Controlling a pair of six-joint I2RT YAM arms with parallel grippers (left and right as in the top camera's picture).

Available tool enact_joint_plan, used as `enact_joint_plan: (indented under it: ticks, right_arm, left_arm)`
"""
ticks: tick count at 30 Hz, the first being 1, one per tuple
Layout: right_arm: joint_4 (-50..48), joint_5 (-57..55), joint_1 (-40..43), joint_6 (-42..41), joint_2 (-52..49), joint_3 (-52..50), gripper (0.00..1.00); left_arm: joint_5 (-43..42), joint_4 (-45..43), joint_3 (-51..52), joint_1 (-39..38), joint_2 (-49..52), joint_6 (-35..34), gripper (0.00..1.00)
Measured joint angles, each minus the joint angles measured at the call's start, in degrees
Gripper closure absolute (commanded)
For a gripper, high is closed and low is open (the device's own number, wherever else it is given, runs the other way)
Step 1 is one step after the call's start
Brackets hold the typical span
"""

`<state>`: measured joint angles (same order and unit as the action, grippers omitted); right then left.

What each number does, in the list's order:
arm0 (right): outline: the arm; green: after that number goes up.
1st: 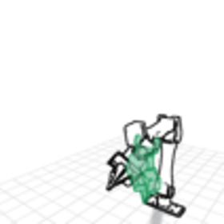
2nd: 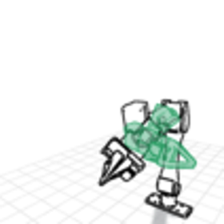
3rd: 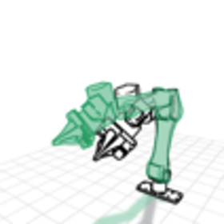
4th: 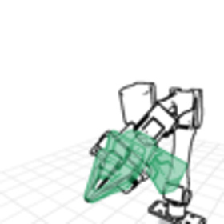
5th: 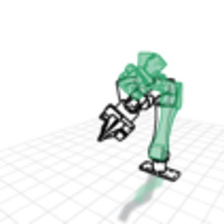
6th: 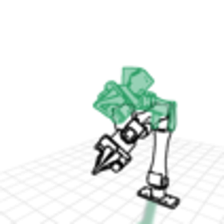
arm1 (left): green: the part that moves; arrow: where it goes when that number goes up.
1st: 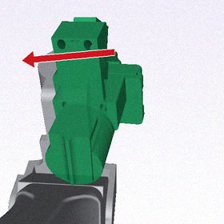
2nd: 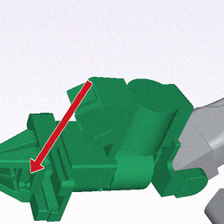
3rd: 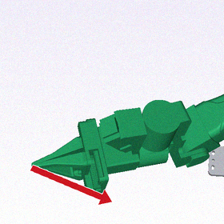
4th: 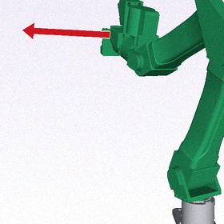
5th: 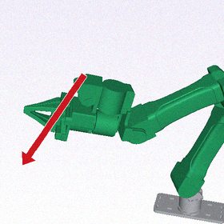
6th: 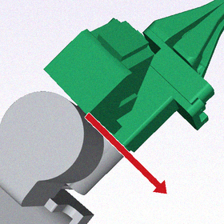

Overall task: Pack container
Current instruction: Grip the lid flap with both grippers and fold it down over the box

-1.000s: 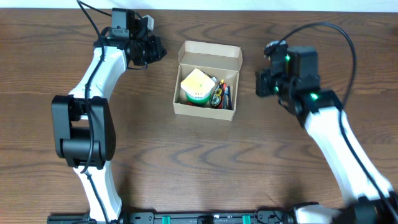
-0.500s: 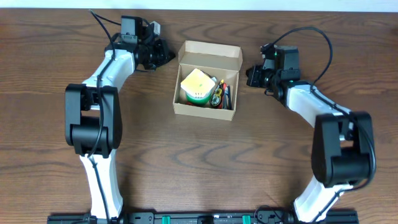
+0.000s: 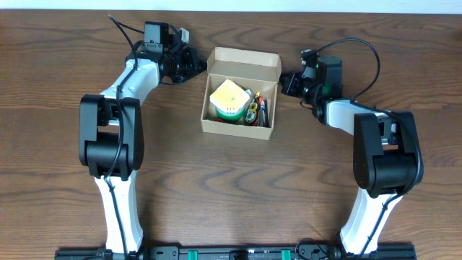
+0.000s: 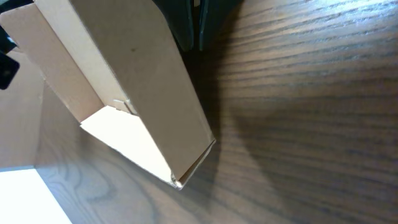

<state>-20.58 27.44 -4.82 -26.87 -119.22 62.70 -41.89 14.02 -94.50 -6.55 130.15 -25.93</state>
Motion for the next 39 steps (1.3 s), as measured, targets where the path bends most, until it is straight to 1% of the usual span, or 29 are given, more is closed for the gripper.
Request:
enact_joint_plan:
  ticks: [9, 18, 23, 26, 32, 39]
  right_arm:
    - [-5.38, 2.64, 0.17, -2.05, -0.52, 0.00, 0.99]
    - [-4.59, 4.37, 0.57, -2.56, -0.76, 0.02, 0.99]
    - [0.59, 3.74, 1.22, -4.13, -0.83, 0.02, 0.99]
    - [0.98, 3.32, 1.73, -4.59, -1.07, 0.02, 0.99]
    - [-1.53, 2.64, 1.90, -6.45, -2.29, 0.02, 0.99]
    - [-6.64, 3.48, 1.84, -10.34, -5.84, 0.04, 0.99]
  left_arm:
    - [-0.42, -3.08, 0.00, 0.00, 0.00, -0.02, 0.93]
    - [-1.64, -6.34, 0.00, 0.02, 0.00, -0.02, 0.94]
    - [-1.57, -4.55, 0.00, 0.00, 0.00, 0.00, 0.94]
    - [-0.48, -1.77, 0.00, 0.00, 0.00, -0.02, 0.94]
    - [1.64, -0.98, 0.00, -0.02, 0.00, -0.02, 0.94]
    - [1.92, -1.20, 0.00, -0.02, 0.31, -1.38, 0.94]
